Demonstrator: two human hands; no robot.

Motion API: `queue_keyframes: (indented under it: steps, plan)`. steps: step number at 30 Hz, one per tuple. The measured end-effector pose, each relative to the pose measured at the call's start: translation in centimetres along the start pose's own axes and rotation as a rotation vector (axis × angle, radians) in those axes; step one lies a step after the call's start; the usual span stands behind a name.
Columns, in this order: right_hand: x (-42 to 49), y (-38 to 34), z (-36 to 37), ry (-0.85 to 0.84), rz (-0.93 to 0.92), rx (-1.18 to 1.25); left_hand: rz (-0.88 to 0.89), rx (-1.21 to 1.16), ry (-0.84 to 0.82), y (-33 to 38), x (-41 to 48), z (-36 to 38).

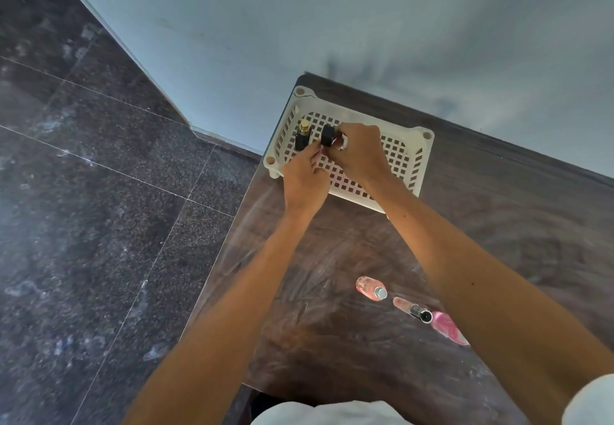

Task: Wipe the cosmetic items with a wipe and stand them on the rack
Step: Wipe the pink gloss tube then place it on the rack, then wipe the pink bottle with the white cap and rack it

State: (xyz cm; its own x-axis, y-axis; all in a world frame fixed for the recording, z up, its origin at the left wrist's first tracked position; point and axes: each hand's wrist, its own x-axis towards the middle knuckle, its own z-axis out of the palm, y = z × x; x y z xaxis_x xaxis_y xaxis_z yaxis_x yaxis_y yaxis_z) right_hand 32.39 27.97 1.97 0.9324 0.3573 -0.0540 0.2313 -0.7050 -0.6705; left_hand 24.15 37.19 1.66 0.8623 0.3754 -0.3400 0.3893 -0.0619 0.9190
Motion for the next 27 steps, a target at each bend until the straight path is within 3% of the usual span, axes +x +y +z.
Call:
queue_keyframes:
  steps: [27]
  plan:
    - [-2.4, -0.7, -2.3, -0.003, 0.078, 0.069, 0.009, 0.017, 0.018, 1.2, -3.0, -0.2]
